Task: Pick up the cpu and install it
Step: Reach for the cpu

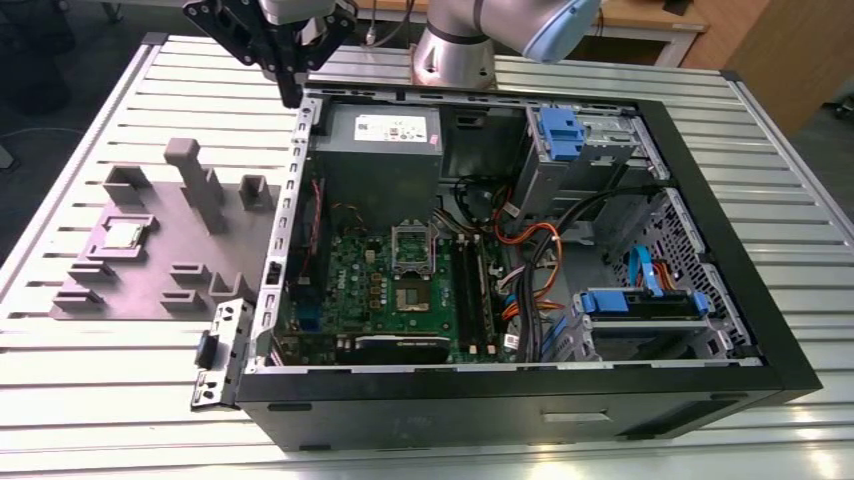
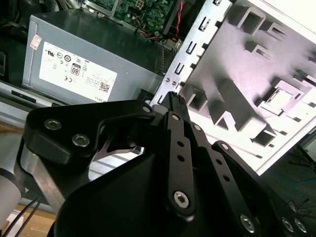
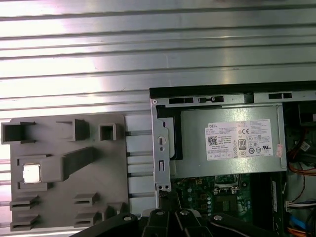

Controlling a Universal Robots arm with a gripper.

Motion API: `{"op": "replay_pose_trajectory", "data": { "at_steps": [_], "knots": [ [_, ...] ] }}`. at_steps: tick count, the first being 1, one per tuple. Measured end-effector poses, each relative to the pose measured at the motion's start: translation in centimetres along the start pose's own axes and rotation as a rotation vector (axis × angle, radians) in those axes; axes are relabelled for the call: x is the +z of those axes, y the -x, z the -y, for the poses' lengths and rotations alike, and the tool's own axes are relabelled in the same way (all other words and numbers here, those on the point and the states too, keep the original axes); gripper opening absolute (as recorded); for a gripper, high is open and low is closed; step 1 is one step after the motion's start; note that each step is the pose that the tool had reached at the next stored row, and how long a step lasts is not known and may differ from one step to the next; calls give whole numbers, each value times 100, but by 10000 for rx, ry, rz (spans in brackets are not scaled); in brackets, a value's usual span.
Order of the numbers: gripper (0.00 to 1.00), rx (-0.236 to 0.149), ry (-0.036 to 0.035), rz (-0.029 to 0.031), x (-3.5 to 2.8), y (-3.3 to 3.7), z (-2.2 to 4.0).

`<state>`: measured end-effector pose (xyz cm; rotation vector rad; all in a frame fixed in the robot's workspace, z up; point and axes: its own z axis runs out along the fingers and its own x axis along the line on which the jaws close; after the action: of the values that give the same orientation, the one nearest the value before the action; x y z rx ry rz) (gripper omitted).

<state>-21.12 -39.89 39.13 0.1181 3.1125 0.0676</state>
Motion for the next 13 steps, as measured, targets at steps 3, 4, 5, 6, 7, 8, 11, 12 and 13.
{"op": "replay_pose_trajectory", "data": {
  "at_steps": [3,4,5,6,7,8,11,12,13],
  "knots": [
    [10,-1,0,0,0,-19,1],
    [10,-1,1,0,0,-24,2],
    [10,-1,0,0,-1,-28,2],
    [10,-1,0,0,-1,-33,3],
    [10,-1,0,0,-1,-36,3],
    [10,-2,1,1,0,-38,3],
    [10,-1,0,1,-1,-44,3],
    [10,-1,0,0,-1,-46,4],
    [10,0,0,0,-1,-49,4]
  ]
}}
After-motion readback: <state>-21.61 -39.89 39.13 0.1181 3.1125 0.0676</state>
